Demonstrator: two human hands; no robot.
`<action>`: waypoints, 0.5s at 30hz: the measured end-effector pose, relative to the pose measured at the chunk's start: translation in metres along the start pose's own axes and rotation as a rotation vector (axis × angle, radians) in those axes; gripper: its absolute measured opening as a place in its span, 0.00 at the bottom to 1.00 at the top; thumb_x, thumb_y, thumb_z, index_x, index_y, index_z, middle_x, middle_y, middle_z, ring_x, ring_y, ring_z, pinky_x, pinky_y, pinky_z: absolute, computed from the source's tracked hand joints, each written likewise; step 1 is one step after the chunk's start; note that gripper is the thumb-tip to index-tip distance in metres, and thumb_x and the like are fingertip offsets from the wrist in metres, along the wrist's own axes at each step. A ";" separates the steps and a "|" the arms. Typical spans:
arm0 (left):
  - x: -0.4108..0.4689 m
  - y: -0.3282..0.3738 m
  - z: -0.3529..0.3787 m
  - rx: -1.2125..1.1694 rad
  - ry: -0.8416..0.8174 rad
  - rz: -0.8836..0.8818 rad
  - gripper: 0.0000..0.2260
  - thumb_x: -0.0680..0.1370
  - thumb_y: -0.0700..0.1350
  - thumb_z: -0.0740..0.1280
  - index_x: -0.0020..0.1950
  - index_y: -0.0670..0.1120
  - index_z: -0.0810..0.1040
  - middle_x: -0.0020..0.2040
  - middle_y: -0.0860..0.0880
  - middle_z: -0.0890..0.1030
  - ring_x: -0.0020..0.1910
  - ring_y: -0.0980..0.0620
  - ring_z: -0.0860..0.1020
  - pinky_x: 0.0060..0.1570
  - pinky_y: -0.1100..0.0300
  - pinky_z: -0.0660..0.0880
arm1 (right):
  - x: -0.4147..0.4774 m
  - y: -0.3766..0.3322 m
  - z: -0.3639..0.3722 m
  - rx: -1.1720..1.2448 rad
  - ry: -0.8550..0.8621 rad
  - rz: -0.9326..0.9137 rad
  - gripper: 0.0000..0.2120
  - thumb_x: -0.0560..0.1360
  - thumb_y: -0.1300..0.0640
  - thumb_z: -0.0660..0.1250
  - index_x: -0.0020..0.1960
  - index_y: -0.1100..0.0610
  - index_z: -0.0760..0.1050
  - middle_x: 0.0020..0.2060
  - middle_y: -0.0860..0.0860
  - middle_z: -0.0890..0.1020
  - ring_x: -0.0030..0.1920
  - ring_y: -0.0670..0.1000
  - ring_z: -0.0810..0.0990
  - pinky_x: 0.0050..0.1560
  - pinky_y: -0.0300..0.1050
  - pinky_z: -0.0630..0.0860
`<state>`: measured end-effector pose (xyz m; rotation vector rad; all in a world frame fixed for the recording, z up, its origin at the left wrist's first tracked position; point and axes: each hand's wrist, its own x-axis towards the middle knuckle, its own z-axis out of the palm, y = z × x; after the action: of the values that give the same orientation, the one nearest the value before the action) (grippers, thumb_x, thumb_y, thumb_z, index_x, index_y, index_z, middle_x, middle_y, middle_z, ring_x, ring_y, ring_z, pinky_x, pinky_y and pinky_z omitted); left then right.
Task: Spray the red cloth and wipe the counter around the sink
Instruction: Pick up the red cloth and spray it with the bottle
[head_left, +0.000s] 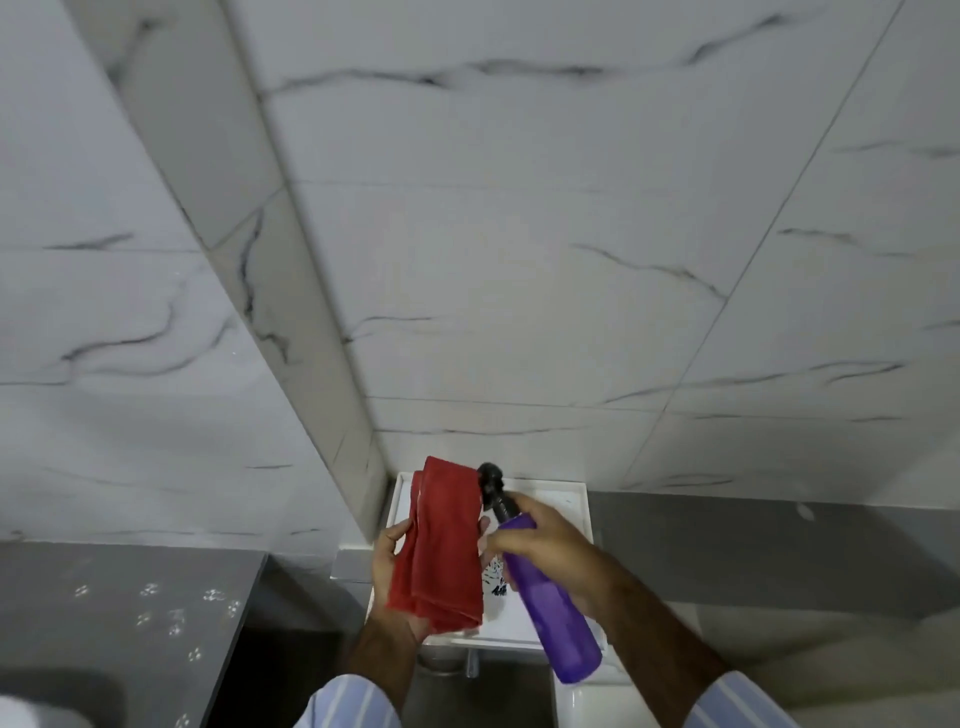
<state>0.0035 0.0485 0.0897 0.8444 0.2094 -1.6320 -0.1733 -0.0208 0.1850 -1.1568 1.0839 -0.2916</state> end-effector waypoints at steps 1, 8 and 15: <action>-0.003 0.001 0.003 0.018 0.032 0.027 0.27 0.78 0.57 0.63 0.58 0.34 0.84 0.50 0.34 0.85 0.45 0.36 0.83 0.53 0.44 0.77 | -0.004 -0.002 0.004 -0.040 -0.002 0.024 0.23 0.71 0.62 0.77 0.63 0.48 0.79 0.46 0.60 0.87 0.34 0.52 0.83 0.36 0.44 0.81; -0.006 -0.002 0.006 -0.012 0.108 0.048 0.25 0.76 0.58 0.66 0.61 0.38 0.82 0.50 0.36 0.84 0.47 0.35 0.82 0.53 0.43 0.78 | -0.018 -0.004 0.014 -0.097 0.008 0.186 0.14 0.66 0.58 0.77 0.51 0.60 0.81 0.39 0.57 0.84 0.35 0.55 0.83 0.38 0.46 0.81; -0.011 -0.008 0.013 0.003 0.104 0.055 0.26 0.78 0.60 0.61 0.59 0.38 0.82 0.49 0.35 0.85 0.46 0.35 0.83 0.52 0.43 0.79 | -0.027 -0.007 0.011 -0.004 -0.063 0.237 0.13 0.68 0.59 0.78 0.52 0.57 0.83 0.40 0.55 0.86 0.39 0.54 0.84 0.43 0.47 0.83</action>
<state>-0.0088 0.0519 0.1033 0.9309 0.2544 -1.5385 -0.1751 0.0012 0.2050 -1.0223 1.1535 -0.0672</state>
